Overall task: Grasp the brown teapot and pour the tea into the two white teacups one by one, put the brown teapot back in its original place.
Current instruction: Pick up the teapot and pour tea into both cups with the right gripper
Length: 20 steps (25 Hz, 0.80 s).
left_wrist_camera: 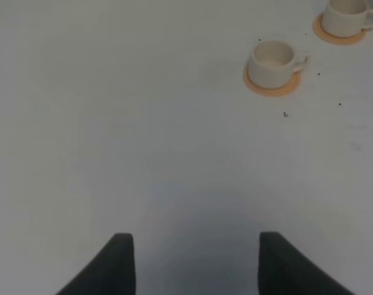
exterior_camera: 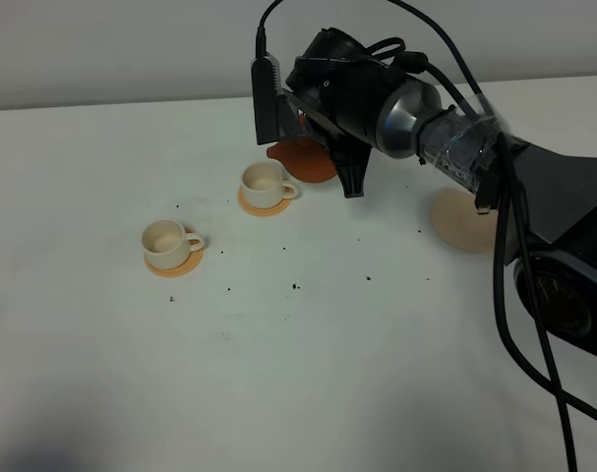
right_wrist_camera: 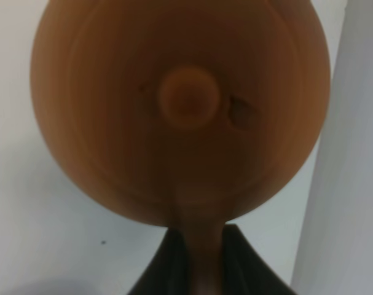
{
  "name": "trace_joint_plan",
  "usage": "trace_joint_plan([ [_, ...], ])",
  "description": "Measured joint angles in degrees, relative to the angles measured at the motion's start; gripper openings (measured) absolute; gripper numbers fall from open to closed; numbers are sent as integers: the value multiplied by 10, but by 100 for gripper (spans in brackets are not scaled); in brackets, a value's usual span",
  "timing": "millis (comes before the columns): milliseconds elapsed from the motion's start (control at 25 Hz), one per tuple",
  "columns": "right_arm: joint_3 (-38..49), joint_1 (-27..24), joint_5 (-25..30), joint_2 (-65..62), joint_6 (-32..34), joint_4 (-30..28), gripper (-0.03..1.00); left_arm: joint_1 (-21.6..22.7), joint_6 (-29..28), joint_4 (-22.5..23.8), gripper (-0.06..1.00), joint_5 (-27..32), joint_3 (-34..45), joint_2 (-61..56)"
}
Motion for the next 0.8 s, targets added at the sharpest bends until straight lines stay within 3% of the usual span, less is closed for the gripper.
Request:
trace_joint_plan([
  [800,0,17,-30,21,-19,-74,11,0,1,0,46,0,0,0],
])
